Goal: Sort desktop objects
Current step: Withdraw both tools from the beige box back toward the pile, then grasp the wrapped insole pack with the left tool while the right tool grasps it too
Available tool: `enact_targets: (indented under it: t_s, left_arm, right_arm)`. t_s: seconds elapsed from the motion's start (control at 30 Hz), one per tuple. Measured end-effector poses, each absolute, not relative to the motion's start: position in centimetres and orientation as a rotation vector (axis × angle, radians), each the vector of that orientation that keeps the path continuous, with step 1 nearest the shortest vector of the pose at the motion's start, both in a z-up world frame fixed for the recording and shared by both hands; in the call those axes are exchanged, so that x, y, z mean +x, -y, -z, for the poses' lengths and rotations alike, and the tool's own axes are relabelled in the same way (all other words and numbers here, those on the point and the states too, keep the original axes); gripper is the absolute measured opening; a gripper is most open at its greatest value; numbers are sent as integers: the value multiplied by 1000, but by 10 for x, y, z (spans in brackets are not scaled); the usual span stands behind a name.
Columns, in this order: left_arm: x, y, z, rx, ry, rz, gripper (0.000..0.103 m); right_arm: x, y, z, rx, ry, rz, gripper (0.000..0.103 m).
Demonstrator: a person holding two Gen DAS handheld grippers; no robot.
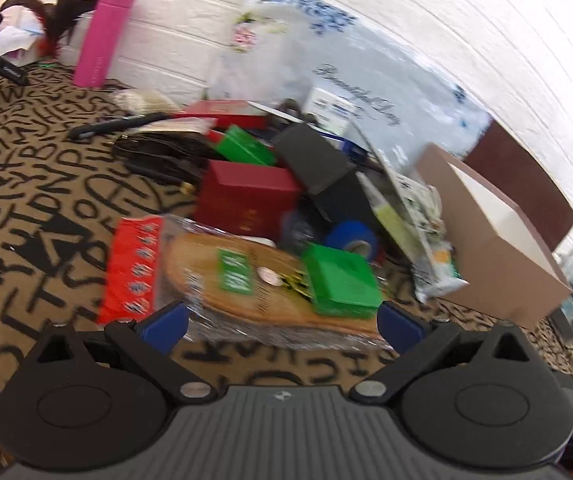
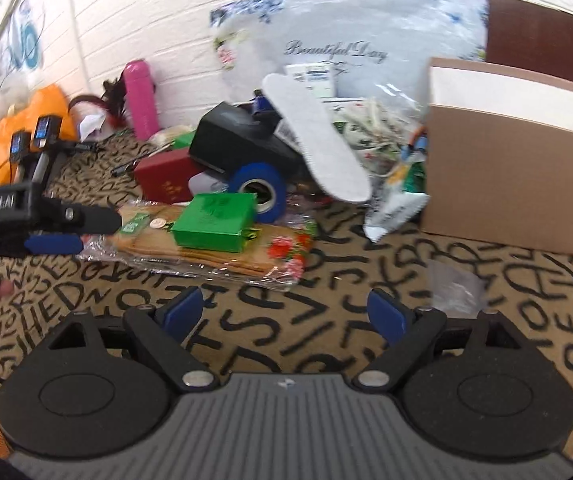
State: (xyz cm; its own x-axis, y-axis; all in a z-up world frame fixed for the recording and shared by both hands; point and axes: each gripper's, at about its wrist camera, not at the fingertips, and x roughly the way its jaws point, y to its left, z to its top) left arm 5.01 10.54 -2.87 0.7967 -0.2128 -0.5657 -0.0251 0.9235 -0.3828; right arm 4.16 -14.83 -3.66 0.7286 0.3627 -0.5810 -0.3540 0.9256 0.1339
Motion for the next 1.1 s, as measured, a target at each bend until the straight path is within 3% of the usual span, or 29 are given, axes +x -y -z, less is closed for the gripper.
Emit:
enact_targets:
  t_s: [0.3,0.5,0.63,0.7,0.77,0.87,1.1]
  left_arm:
    - [74,-137,49,-441,-694,65,102]
    - [84,-142,52,-472,-698,74,92]
    - [93,-143,56,-483,-717,93,76]
    - [97,-141,58,-469,-731,84,68]
    - [97,-137,57,-428,-730,43,54]
    - [91,-140,54,-457,-728,44,43]
    - [61,-122,48,-428,-769,158,39]
  right_arm:
    - [64,122,51,-52,-681,-413,83]
    - [88,113,62,-63,-706,-404,80]
    - [94,106,65,-96,-690,-411,77]
    - [96,104,66,-97,-682,-431,68]
    - [96,100,66,-111,-679,-432,63]
    - [93,100,64,-126,-677,-410,54]
    - [74,126,48,-51,-721,-421,50]
